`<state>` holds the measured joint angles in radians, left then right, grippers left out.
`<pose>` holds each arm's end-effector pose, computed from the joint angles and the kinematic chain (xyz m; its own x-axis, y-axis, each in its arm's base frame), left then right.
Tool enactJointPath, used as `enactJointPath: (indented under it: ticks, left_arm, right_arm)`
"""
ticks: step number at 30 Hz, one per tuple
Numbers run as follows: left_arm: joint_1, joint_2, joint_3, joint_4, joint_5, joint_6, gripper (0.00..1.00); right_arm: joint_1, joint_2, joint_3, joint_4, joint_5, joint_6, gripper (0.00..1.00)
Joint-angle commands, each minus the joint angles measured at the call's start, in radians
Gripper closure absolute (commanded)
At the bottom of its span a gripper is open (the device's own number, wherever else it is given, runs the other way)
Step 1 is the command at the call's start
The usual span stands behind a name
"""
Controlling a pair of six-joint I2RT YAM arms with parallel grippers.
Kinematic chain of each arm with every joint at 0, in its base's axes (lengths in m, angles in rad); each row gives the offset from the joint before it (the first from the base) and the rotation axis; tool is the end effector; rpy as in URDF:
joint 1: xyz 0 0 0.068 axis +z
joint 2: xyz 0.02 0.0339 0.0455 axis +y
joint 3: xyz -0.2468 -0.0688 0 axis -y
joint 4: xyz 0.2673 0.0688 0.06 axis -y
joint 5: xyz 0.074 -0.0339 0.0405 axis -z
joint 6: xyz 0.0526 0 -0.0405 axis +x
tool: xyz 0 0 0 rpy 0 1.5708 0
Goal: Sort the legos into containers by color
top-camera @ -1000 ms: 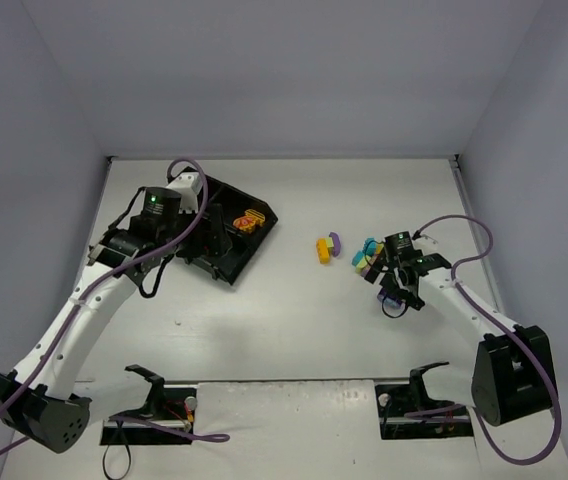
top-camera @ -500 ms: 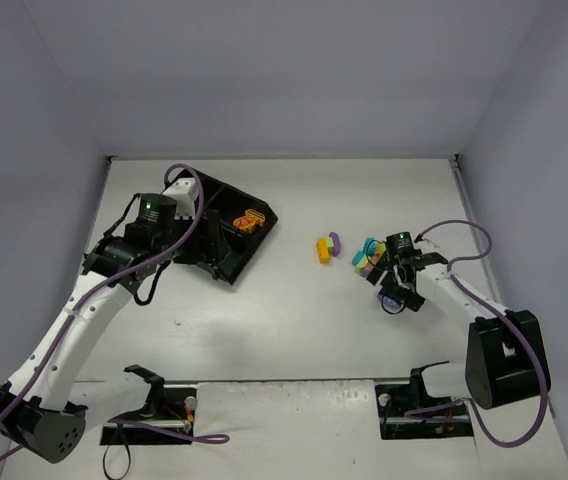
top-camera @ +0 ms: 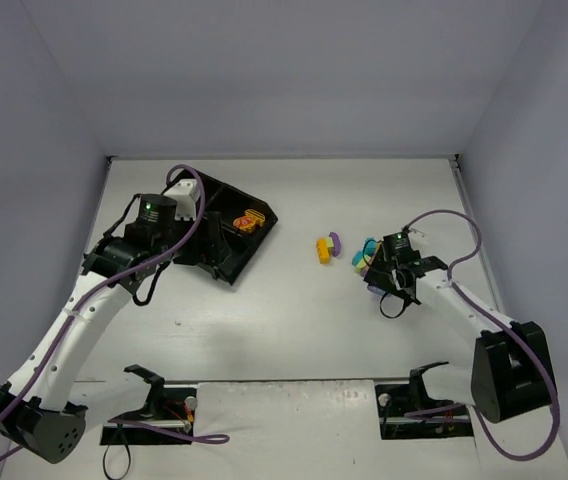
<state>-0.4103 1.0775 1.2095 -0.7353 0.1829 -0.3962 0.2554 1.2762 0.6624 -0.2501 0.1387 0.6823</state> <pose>0.2380 -0.1140 0.3542 -0.6843 -0.1161 -0.7199 0.2878 0.8641 -0.4130 0.2760 0.0645 0.1489 -0.6740 0.4695 -0.5704 0.3372 0.8825 0.3280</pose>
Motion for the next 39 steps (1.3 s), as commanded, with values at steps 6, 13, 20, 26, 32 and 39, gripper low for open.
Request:
enactJointPath:
  ticks: [6,13,20,26,32,39]
  left_arm:
    - [-0.004,0.038,0.113,0.007,0.067,0.004,0.13]
    - [-0.002,0.079,0.217,0.036,0.18,-0.046,0.13]
    - [-0.002,0.131,0.272,0.086,0.317,-0.081,0.13]
    - [-0.002,0.124,0.32,0.013,0.158,-0.033,0.13]
    - [0.002,0.042,0.323,-0.091,-0.124,-0.023,0.13]
    - [0.004,-0.099,0.249,-0.156,-0.348,-0.026,0.13]
  right_arm:
    - [0.244,-0.187,0.173,0.167,-0.106,-0.395,1.0]
    - [0.301,-0.252,0.213,0.472,-0.45,-0.671,0.99]
    - [0.301,-0.096,0.354,0.499,-0.695,-0.809,0.95]
    - [0.318,0.119,0.488,0.526,-0.729,-0.802,0.94]
    - [0.398,0.374,0.666,0.549,-0.683,-0.762,0.94]
    - [0.484,0.613,0.853,0.58,-0.625,-0.716,0.9]
